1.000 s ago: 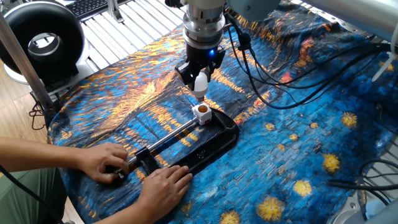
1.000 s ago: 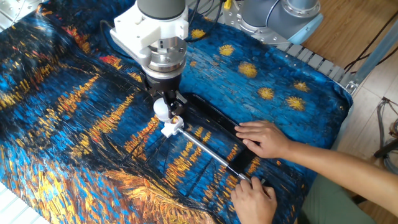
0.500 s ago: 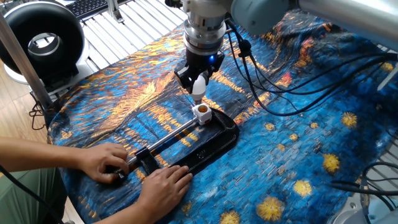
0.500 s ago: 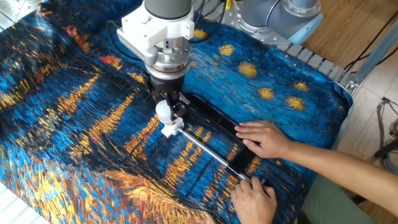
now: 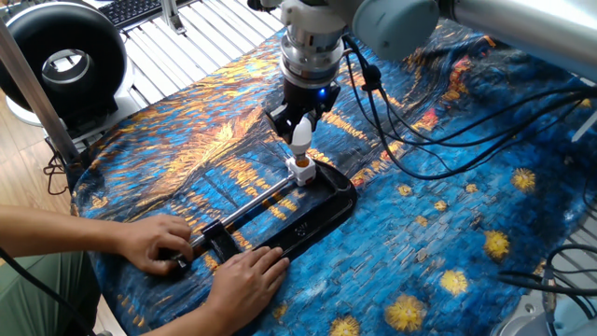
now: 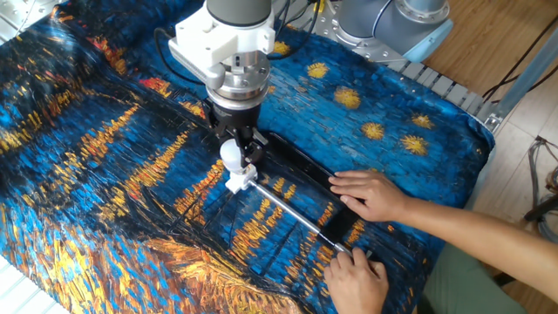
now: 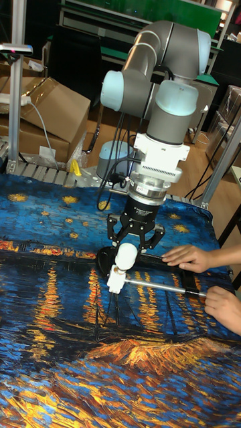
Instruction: Install the light bulb by rotating it
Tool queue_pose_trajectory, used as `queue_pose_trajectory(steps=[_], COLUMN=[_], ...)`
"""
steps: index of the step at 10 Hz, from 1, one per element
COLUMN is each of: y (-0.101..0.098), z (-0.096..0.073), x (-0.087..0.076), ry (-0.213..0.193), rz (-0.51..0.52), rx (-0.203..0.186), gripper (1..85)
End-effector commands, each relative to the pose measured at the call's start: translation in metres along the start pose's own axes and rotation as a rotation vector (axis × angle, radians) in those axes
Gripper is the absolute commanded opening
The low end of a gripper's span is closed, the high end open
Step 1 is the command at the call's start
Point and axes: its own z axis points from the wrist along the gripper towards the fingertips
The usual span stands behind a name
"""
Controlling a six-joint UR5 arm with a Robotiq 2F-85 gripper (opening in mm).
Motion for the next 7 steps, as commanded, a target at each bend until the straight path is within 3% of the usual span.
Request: queue_pose_trajectory(steps=[1, 4, 7], y=[0.0008, 0.0022, 0.0051], z=[0.0002, 0.0, 0.0], x=[0.0008, 0.0056, 0.0039], ry=[-0.001, 0.018, 0.011], rz=[0.006, -0.007, -0.039], rx=[-0.011, -0.017, -0.028], gripper=[1.0, 1.0, 1.0])
